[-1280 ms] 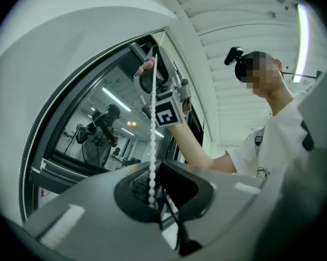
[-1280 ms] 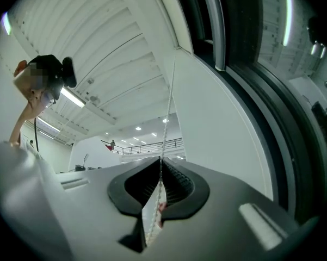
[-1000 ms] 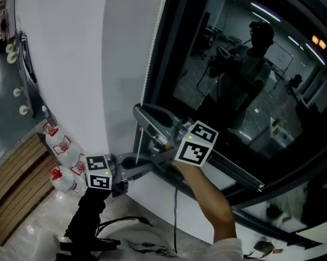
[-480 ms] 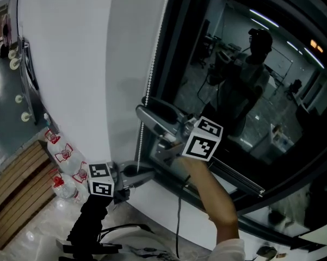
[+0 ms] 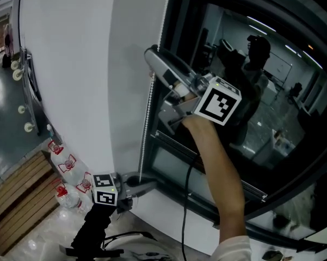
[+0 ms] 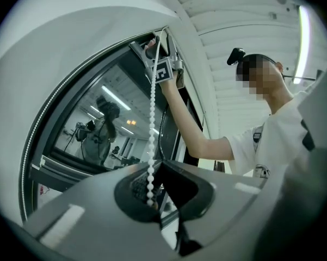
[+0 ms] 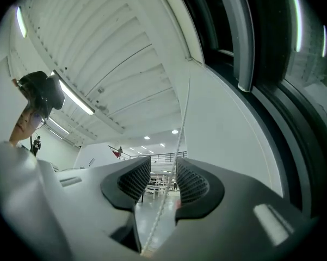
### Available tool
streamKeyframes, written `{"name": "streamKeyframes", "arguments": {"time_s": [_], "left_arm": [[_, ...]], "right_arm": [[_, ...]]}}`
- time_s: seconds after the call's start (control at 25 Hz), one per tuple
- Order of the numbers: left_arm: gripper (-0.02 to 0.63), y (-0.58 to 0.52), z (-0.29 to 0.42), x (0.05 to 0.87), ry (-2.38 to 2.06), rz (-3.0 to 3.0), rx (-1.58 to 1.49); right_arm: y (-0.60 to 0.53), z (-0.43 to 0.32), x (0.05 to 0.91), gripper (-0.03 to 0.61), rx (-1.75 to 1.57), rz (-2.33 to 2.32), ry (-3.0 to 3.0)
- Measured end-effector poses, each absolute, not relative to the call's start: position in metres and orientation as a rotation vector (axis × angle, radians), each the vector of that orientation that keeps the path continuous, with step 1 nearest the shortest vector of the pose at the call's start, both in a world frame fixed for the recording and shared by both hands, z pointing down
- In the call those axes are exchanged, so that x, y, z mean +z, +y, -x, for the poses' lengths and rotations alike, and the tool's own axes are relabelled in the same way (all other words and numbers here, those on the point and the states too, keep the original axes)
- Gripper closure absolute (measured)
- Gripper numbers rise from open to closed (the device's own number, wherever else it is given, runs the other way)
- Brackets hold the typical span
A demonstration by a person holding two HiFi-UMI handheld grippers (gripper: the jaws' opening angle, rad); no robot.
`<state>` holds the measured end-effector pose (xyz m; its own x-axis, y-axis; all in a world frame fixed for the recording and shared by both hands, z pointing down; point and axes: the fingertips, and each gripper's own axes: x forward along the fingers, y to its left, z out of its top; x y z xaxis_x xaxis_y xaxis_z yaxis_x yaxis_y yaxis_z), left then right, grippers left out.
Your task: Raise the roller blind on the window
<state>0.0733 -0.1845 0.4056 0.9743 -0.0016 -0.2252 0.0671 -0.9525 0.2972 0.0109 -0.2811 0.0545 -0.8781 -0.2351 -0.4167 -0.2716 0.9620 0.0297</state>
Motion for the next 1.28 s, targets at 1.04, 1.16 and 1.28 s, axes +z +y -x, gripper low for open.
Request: {"name": "streamKeyframes", "arguments": {"time_s": [1.04,1.16,1.28], "left_arm": [[0.615,-0.194,-0.080,0.422,0.053,-2.812,-0.305],[0.615,-0.195,-0.078,0.424,0.052,-2.812,-0.305],[0.615,-0.194,-0.080,0.422,0.056,-2.811,-0.301]], "right_arm": [[-0.273,-0.021,0.130,0.565,0.023,0.443,2.666],[-0.271,-0.018,0.155,0.565,0.001,0.459,2.690],[-0.269,-0.017,0.178,0.566,-0.016,0.485,2.711]]}}
